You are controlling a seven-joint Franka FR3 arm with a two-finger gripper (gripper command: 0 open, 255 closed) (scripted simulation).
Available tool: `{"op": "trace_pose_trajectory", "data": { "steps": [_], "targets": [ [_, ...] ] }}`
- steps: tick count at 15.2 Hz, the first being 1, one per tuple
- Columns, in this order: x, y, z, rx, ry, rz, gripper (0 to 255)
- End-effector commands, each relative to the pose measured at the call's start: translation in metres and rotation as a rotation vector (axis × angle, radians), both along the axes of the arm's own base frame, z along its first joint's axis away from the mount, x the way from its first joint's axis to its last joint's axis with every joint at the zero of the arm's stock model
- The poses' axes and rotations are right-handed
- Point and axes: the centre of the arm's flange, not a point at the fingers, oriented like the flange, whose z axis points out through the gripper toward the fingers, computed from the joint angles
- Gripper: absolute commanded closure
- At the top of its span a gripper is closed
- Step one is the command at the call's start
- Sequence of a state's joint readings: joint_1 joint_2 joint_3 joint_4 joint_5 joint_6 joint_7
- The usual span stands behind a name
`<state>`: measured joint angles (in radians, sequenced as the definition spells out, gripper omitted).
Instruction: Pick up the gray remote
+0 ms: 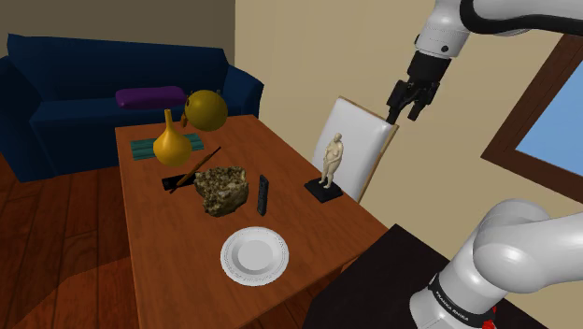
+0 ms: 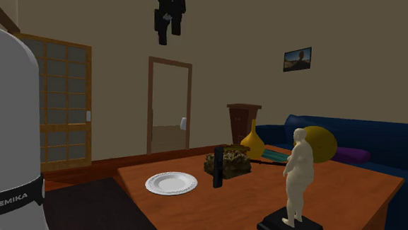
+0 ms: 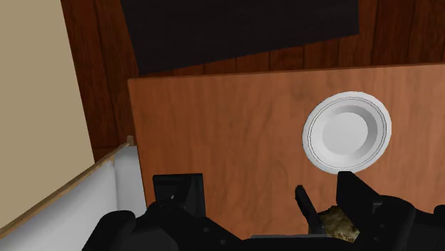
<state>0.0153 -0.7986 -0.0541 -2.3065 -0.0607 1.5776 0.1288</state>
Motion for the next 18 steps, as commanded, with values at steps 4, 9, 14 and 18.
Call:
{"op": "trace_pose_trajectory", "data": {
  "steps": [4,9,14,18],
  "targets": [
    [0.027,0.010,-0.027,-0.002,-0.003,0.000,0],
    [0.071,0.027,-0.072,-0.005,-0.009,0.000,0],
    [0.116,0.044,-0.117,-0.009,-0.014,0.000,0],
    [0.153,0.057,-0.152,-0.012,-0.018,0.000,0]
  ]
}}
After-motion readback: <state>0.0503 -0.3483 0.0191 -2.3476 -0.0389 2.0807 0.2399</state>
